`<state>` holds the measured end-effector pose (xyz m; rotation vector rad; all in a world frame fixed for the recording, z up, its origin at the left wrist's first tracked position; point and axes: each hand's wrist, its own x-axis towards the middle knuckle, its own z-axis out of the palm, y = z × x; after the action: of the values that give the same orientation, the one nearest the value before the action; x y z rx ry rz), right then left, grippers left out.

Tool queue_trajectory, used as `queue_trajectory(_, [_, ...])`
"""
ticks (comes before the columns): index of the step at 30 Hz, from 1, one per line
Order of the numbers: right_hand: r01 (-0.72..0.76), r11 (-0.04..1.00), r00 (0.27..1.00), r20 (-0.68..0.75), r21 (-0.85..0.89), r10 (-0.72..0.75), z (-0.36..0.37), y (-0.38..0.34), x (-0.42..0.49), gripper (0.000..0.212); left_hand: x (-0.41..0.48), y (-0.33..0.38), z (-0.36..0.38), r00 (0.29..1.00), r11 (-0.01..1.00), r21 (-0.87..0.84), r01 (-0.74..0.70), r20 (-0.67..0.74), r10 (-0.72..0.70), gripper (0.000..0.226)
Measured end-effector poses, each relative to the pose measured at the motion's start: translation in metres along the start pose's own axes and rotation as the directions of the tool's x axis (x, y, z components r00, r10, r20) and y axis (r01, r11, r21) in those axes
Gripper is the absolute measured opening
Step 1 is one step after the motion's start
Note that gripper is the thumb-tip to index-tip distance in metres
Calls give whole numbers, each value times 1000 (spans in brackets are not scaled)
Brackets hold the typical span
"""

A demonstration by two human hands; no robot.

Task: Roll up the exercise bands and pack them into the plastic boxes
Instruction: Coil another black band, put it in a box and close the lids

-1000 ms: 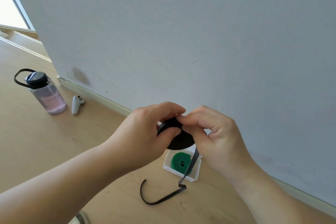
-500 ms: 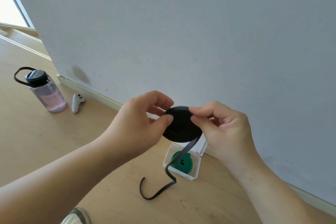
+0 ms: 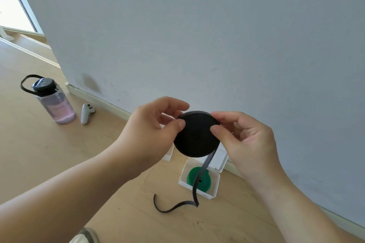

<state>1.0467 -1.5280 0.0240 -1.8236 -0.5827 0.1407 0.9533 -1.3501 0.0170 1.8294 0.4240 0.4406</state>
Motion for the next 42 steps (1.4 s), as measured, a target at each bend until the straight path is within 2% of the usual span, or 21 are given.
queue_trajectory(2, [-11, 999, 1000, -23, 36, 12, 0, 0, 1, 30, 0, -1, 0, 998, 994, -89, 66, 26, -64, 30])
queue_trajectory(3, [-8, 1000, 1000, -23, 28, 8, 1, -1, 1, 30, -1, -2, 0, 997, 997, -50, 56, 48, -53, 29])
queue_trajectory(6, [112, 986, 994, 32, -121, -108, 4, 2, 0, 35, -6, 0, 4, 990, 969, 215, -119, 104, 99, 33])
queue_trajectory(8, [238, 947, 970, 100, -214, -221, 6, 4, -4, 36, -7, 0, 5, 967, 929, 280, -241, 155, 204, 35])
queue_trajectory(10, [247, 942, 967, 117, -226, -226, 8, 5, -6, 36, -8, -2, 6, 944, 894, 316, -317, 196, 266, 34])
queue_trajectory(11, [192, 960, 980, 97, -206, -175, 7, 4, -7, 35, -8, -3, 6, 940, 887, 324, -329, 202, 275, 34])
queue_trajectory(13, [43, 991, 999, 29, -128, -40, 6, 3, -6, 29, -6, -2, 5, 954, 905, 312, -290, 167, 249, 33])
queue_trajectory(15, [-26, 998, 1000, -12, -64, 25, 3, 2, -3, 23, -4, 0, 4, 982, 952, 244, -183, 92, 165, 33])
queue_trajectory(18, [-49, 999, 999, -23, 5, 49, 1, -2, 1, 33, 0, -3, 2, 1000, 1000, -8, -23, 21, 23, 37])
queue_trajectory(20, [-65, 997, 997, -32, 39, 66, 1, -2, 3, 35, -1, -2, 3, 998, 984, -174, 42, 47, -34, 42])
queue_trajectory(22, [-81, 996, 995, -55, 35, 83, 1, -2, 4, 32, -2, -3, 6, 995, 992, -116, 42, 100, -30, 41])
queue_trajectory(25, [-87, 995, 996, -36, -55, 85, 3, -1, 0, 32, -7, -3, 5, 986, 965, 239, -113, 144, 80, 24])
queue_trajectory(26, [-71, 993, 997, -13, -92, 70, 4, -2, -2, 35, -7, -2, 5, 981, 943, 290, -162, 153, 121, 21])
queue_trajectory(30, [-15, 989, 997, 75, -148, 26, 9, -2, -8, 41, -8, -2, 7, 957, 911, 331, -246, 234, 174, 31])
queue_trajectory(32, [-31, 990, 998, 47, -136, 37, 9, 1, -7, 36, -7, -3, 7, 956, 910, 327, -255, 227, 186, 30])
queue_trajectory(34, [-47, 995, 999, 17, -88, 48, 8, 1, -5, 31, -5, -2, 5, 976, 940, 280, -193, 151, 156, 30])
queue_trajectory(38, [-74, 997, 997, -22, 37, 75, 1, 2, 2, 30, 0, 1, 0, 1000, 999, 21, -27, -11, 27, 29])
queue_trajectory(40, [-95, 994, 995, -36, 60, 97, 0, 4, 4, 26, 1, 1, 0, 999, 995, -93, 44, -9, -45, 28])
queue_trajectory(42, [-85, 996, 996, -18, 27, 85, 1, 4, 3, 28, -1, 0, 1, 995, 995, -37, 94, 42, -93, 21])
